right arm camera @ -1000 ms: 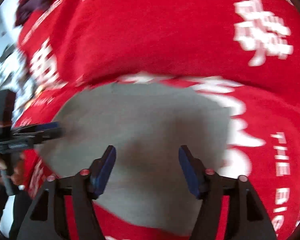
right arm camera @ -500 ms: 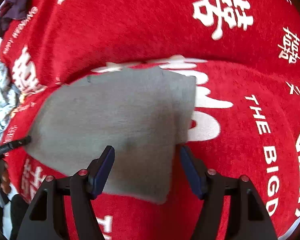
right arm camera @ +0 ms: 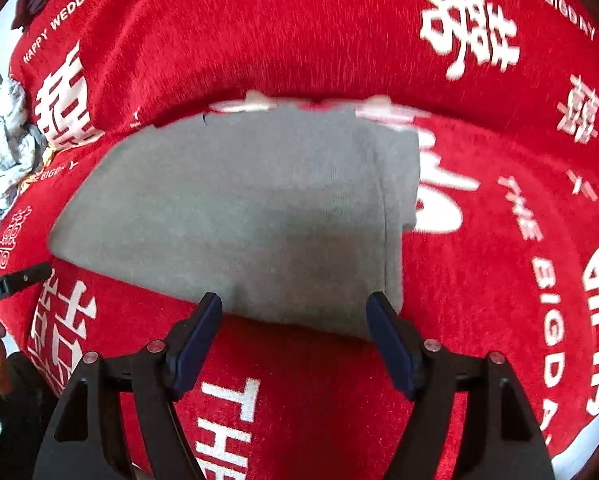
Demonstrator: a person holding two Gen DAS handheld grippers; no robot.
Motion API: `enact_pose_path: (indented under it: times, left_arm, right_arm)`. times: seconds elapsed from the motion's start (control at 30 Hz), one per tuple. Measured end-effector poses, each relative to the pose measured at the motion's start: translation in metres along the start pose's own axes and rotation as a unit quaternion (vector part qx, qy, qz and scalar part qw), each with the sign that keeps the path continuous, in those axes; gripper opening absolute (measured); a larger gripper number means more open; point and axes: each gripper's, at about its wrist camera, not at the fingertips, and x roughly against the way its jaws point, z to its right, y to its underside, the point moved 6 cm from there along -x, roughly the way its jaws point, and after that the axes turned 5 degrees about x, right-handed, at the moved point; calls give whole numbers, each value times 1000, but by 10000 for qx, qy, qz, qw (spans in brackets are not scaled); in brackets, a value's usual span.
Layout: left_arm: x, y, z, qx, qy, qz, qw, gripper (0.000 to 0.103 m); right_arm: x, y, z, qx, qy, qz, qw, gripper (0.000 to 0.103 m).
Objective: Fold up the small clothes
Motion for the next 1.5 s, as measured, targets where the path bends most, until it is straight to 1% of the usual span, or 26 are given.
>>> enact_pose_path:
  times: [0.03, 0.1, 0.17, 0.2, 0.23, 0.3, 0.33, 0.4, 0.43, 0.5, 0.53, 0.57, 0.6, 0.63, 0.67, 0.73, 0.8, 0.9, 0.97, 1.0, 1.1, 1.2, 1.33, 1.4, 1.47, 1.5]
  left_arm:
    - [-2, -10, 4, 111, -29, 37, 9999, 85]
    - [-8, -24, 13, 110, -156, 83, 9998, 85]
    - [-21, -37, 26, -111, -585, -20, 9982, 85]
    - [-27, -41, 34, -247, -743, -83, 9969, 85]
    - [-33, -47, 45, -439, -789, -97, 9959, 85]
    - [-38, -55, 60, -685, -756, -34, 9948, 85]
    - [-42, -59, 70, -839, -745, 28, 9937, 85]
    - [-50, -62, 79, -1002, -605, 0, 9931, 85]
    - [-62, -62, 79, -1056, -588, -122, 9926, 85]
    - [-83, -59, 67, -967, -873, -418, 9906, 86]
    - [-91, -58, 56, -777, -749, -486, 9930, 98]
    - [-90, -60, 51, -631, -590, -379, 9955, 100]
    - [-88, -62, 48, -518, -405, -342, 9972, 100]
    - [-84, -63, 46, -439, -298, -342, 9980, 100]
    - [-79, -65, 46, -386, -180, -284, 9987, 100]
    - [-69, -70, 44, -377, -7, -94, 9992, 100]
    - [-68, -76, 34, -281, -41, -44, 9996, 100]
    - [-78, -79, 18, -58, -22, -184, 9998, 100]
    - [-89, -78, 8, 105, 33, -390, 9992, 100]
    - [-93, -78, 4, 165, 58, -434, 9989, 100]
    - [-96, -78, -3, 285, 166, -355, 9988, 100]
    - [-96, -80, 0, 237, 148, -328, 9991, 100]
    - [-89, -86, 9, 130, 144, -181, 9996, 100]
    - [-87, -91, 14, 24, 107, -116, 9999, 100]
    - [-93, -95, 21, -167, -99, -95, 9998, 100]
    - [-98, -97, 21, -262, -288, -123, 9992, 100]
  right_arm:
    - [0, -6, -6, 59, 39, 40, 10000, 78]
    - [-5, -20, -20, 286, 305, 58, 9991, 79]
    - [-12, -36, -31, 490, 598, 72, 9970, 79]
    - [-14, -42, -34, 492, 622, 50, 9968, 80]
    - [-19, -48, -35, 432, 620, -12, 9971, 80]
    - [-35, -60, -31, 105, 632, -239, 9977, 80]
    - [-44, -65, -26, -86, 719, -395, 9966, 80]
    - [-53, -67, -19, -306, 688, -500, 9959, 80]
    - [-58, -68, -15, -400, 638, -523, 9958, 80]
    - [-70, -62, 2, -586, 811, -745, 9922, 80]
    - [-76, -56, 15, -699, 922, -900, 9892, 79]
    - [-78, -51, 27, -849, 759, -876, 9896, 79]
    - [-74, -49, 32, -942, 513, -733, 9915, 79]
    - [-69, -49, 36, -1049, 299, -623, 9921, 79]
    - [-64, -49, 41, -1157, 185, -623, 9912, 79]
    - [-55, -52, 43, -1214, 236, -606, 9905, 79]
    - [-44, -62, 39, -1020, 461, -426, 9928, 80]
    - [-37, -75, 24, -617, 709, -231, 9953, 80]
    - [-37, -84, 12, -458, 713, -151, 9963, 80]
    - [-39, -86, 5, -385, 684, -142, 9968, 80]
    - [-53, -93, -21, 4, 642, -255, 9976, 80]
    - [-70, -99, -51, 330, 594, -345, 9971, 80]
    - [-92, -114, -96, 765, 441, -409, 9953, 80]
    - [-104, -118, -110, 825, 371, -510, 9946, 79]
    - [-120, -120, -118, 764, 276, -646, 9946, 79]
    - [-128, -121, -120, 773, 262, -726, 9940, 79]
